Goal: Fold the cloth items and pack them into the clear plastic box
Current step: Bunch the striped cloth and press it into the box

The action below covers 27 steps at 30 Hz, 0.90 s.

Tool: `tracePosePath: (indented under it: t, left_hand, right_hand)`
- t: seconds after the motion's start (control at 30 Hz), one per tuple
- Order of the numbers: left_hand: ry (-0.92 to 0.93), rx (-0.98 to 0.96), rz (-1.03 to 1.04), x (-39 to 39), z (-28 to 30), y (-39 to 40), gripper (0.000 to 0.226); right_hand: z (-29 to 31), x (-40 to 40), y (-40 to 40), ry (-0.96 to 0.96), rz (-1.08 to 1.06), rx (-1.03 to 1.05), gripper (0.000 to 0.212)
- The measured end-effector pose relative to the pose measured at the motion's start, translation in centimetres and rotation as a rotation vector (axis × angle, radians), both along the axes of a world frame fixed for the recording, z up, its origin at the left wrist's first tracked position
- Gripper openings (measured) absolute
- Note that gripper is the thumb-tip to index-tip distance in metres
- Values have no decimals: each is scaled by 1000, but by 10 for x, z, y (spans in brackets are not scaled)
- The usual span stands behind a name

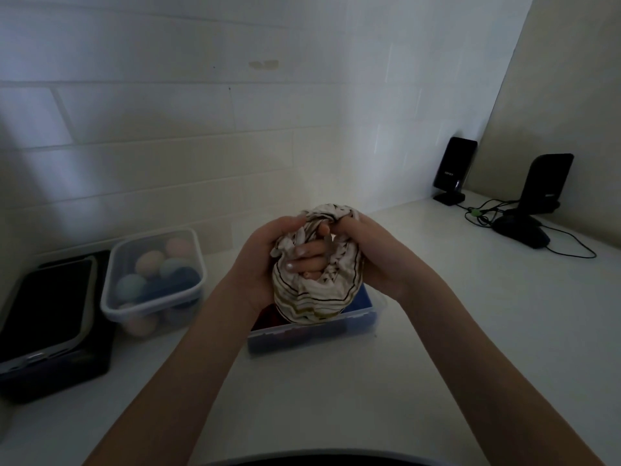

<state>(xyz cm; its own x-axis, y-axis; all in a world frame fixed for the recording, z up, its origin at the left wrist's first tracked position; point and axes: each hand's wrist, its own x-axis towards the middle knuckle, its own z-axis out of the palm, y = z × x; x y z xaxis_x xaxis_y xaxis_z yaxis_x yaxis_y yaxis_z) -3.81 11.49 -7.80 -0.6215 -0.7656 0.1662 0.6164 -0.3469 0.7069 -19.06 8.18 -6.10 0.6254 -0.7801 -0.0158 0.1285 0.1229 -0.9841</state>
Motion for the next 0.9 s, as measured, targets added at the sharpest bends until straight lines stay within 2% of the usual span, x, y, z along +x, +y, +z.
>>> tracePosePath:
  t: [0.1, 0.27, 0.43, 0.53, 0.63, 0.7, 0.77, 0.83, 0.9]
  left_hand:
    - [-16, -2, -41, 0, -2, 0, 24]
    - [14, 21, -65, -1, -6, -5, 27]
    - [123, 70, -86, 1, -9, -5, 21]
    - [48, 116, 144, 5, -13, -7, 22]
    - [-46, 136, 315, 7, -14, -7, 30]
    - [-16, 210, 369, 6, -12, -6, 32]
    - [-19, 236, 415, 2, -9, -4, 22]
    - [-130, 191, 469, -1, -7, 0, 13]
    - [-296, 108, 497, -2, -7, 1, 15]
  right_hand:
    - [0, -3, 3, 14, 82, 44, 36]
    - [-4, -4, -5, 9, 27, 13, 46]
    - [-1, -7, 0, -180, 50, 144, 23]
    - [-4, -3, -4, -511, -27, 389, 10]
    - [-6, -2, -9, -690, -106, 481, 18]
    - [-8, -2, -12, -724, -209, 491, 27]
    - [-10, -1, -13, -714, -313, 448, 34]
    - [-11, 1, -15, -690, -382, 372, 38]
    - [-14, 2, -16, -642, -409, 259, 38]
